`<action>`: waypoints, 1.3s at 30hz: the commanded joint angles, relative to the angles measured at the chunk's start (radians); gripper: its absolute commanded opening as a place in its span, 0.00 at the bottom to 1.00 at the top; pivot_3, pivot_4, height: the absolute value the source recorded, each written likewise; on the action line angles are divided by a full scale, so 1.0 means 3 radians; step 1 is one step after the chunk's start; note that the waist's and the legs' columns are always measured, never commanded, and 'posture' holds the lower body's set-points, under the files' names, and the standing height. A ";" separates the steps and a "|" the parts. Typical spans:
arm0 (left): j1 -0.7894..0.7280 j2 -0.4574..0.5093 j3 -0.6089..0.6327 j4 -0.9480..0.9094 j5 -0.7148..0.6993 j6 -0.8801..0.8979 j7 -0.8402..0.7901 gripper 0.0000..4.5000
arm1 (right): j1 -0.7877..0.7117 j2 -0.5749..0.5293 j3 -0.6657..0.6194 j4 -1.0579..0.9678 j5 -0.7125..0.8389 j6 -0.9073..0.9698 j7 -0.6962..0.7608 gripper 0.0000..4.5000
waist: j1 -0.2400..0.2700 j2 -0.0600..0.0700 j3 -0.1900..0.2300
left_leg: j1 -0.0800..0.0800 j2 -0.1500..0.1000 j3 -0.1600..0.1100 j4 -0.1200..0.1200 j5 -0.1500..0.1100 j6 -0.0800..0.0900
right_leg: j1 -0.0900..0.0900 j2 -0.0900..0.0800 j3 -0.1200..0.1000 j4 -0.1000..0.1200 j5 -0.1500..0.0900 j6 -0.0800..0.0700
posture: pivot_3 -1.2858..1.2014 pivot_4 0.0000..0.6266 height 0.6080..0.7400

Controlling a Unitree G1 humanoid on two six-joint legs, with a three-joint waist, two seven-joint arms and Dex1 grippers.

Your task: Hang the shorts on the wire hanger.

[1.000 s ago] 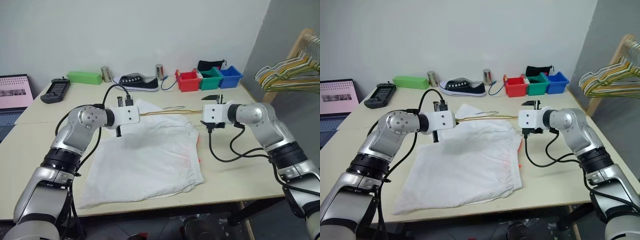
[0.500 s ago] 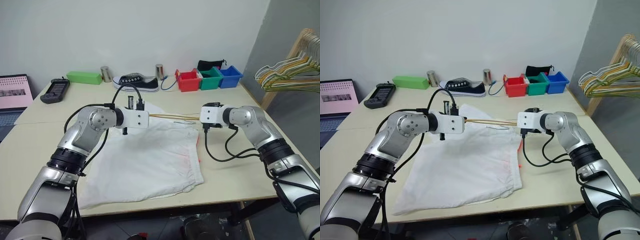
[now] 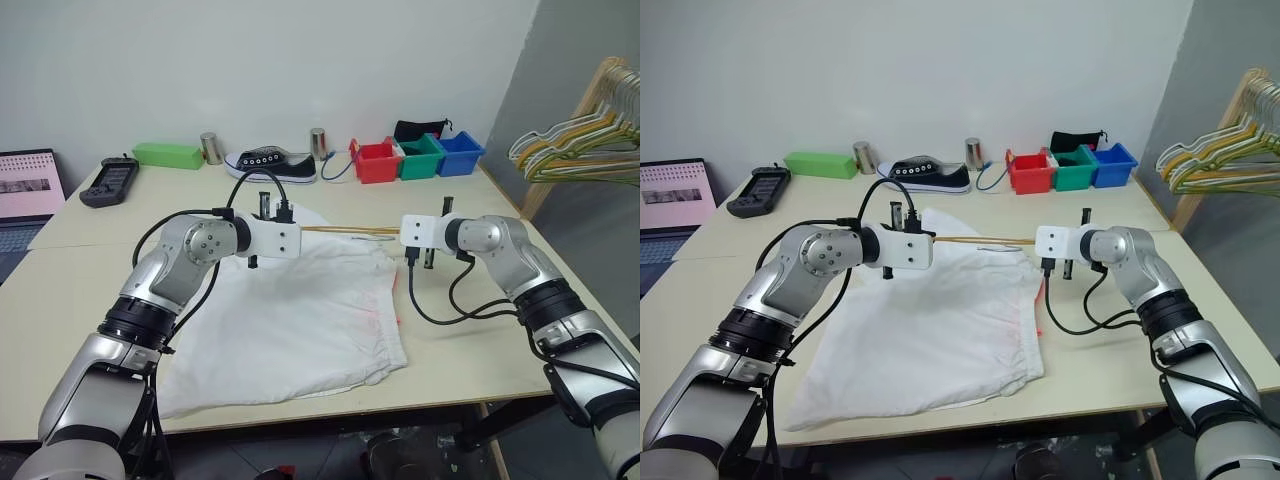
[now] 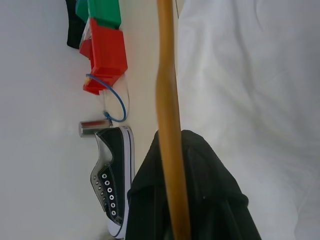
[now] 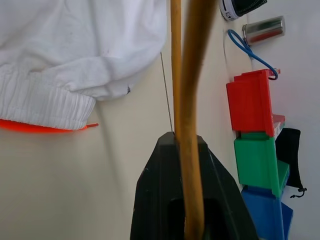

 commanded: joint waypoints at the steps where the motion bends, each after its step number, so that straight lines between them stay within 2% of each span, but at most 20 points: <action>1: -0.0086 0.0006 0.0052 -0.0039 0.0006 -0.0098 0.0092 0.06 | -0.0040 0.0010 -0.0054 -0.0052 -0.0013 0.0005 -0.0078 0.00 | 0.0000 0.0000 0.0000 | 0.0000 0.0000 0.0000 0.0000 0.0000 0.0000 | 0.0000 0.0000 0.0000 0.0000 0.0000 0.0000 | 0.45 0.00 1.00; 4: -0.0075 -0.0003 0.0107 -0.0051 -0.0076 -0.0130 0.0112 0.21 | -0.0016 0.0003 -0.0047 -0.0103 -0.0007 0.0017 -0.0044 0.00 | 0.0001 0.0000 0.0000 | 0.0000 0.0000 0.0000 0.0000 0.0000 0.0000 | 0.0000 0.0000 0.0000 0.0000 0.0000 0.0000 | 0.45 0.00 1.00; 9: -0.0048 -0.0017 0.0285 -0.0083 -0.0329 -0.0165 0.0175 0.47 | 0.0163 0.0003 -0.0130 -0.0291 0.0240 0.0239 0.0286 0.00 | 0.0003 0.0000 0.0000 | 0.0000 0.0000 -0.0001 0.0000 0.0000 0.0000 | 0.0000 0.0000 -0.0001 0.0000 0.0000 0.0000 | 0.45 0.01 1.00; 12: 0.0025 -0.0047 0.0457 -0.0241 -0.0682 -0.0132 0.0113 0.65 | 0.0344 -0.0035 -0.0260 -0.0426 0.0573 0.0578 0.0685 0.00 | 0.0007 0.0000 0.0000 | -0.0001 0.0000 -0.0001 0.0000 0.0000 0.0000 | 0.0001 0.0000 -0.0001 0.0000 0.0000 0.0000 | 0.45 0.00 1.00; 19: 0.0482 0.0001 0.0761 -0.0774 -0.1247 0.0200 -0.0057 1.00 | 0.0526 -0.0148 -0.0543 -0.0674 0.1188 0.1722 0.1291 0.00 | 0.0006 0.0007 -0.0005 | 0.0001 0.0001 -0.0003 0.0002 0.0000 0.0000 | 0.0002 0.0000 -0.0002 0.0001 0.0000 0.0000 | 0.46 0.00 1.00; 25: 0.1194 -0.0234 0.0977 -0.1521 -0.1705 0.0947 0.0080 1.00 | 0.0632 -0.0399 -0.0719 -0.0683 0.1684 0.2695 0.1728 0.00 | 0.0034 0.0012 -0.0008 | 0.0002 0.0001 -0.0004 0.0004 0.0000 0.0000 | 0.0005 0.0001 -0.0004 0.0000 -0.0001 0.0002 | 0.46 0.01 1.00; 28: 0.1625 -0.0322 0.1024 -0.1846 -0.1828 0.1194 0.0149 1.00 | 0.0770 -0.0777 -0.0666 -0.0788 0.1981 0.3214 0.2213 0.00 | 0.0091 0.0013 -0.0008 | 0.0001 0.0001 -0.0002 0.0009 0.0000 0.0000 | 0.0007 0.0000 -0.0002 -0.0001 -0.0001 0.0003 | 0.46 0.01 1.00; 32: 0.2070 -0.0485 0.1014 -0.2221 -0.1904 0.1340 0.0326 1.00 | 0.1206 -0.1397 -0.0510 -0.1049 0.2352 0.3663 0.2778 0.00 | 0.0191 0.0014 -0.0009 | -0.0001 0.0003 0.0001 0.0010 -0.0002 0.0000 | 0.0006 0.0001 -0.0001 -0.0004 -0.0003 0.0001 | 0.46 0.02 1.00; 35: 0.2252 -0.0643 0.0916 -0.2496 -0.1972 0.1530 0.0433 1.00 | 0.1536 -0.1664 -0.0487 -0.1274 0.2633 0.3934 0.2866 0.00 | 0.0228 0.0013 -0.0010 | 0.0000 0.0003 0.0004 0.0011 -0.0002 0.0000 | 0.0007 0.0001 -0.0001 -0.0005 -0.0006 -0.0002 | 0.46 0.03 1.00; 36: 0.2297 -0.0684 0.0876 -0.2583 -0.2007 0.1610 0.0445 1.00 | 0.1656 -0.1745 -0.0504 -0.1364 0.2765 0.4050 0.2866 0.00 | 0.0237 0.0012 -0.0009 | 0.0000 0.0004 0.0006 0.0012 -0.0002 -0.0001 | 0.0007 0.0001 0.0000 -0.0005 -0.0014 -0.0017 | 0.46 0.03 1.00; 39: 0.2394 -0.0707 0.0802 -0.2809 -0.2187 0.1876 0.0367 1.00 | 0.2019 -0.1965 -0.0584 -0.1635 0.3104 0.4322 0.2844 0.00 | 0.0251 0.0014 -0.0010 | 0.0001 0.0004 0.0013 0.0014 -0.0003 -0.0002 | 0.0007 0.0001 0.0006 -0.0006 -0.0015 -0.0019 | 0.46 0.05 1.00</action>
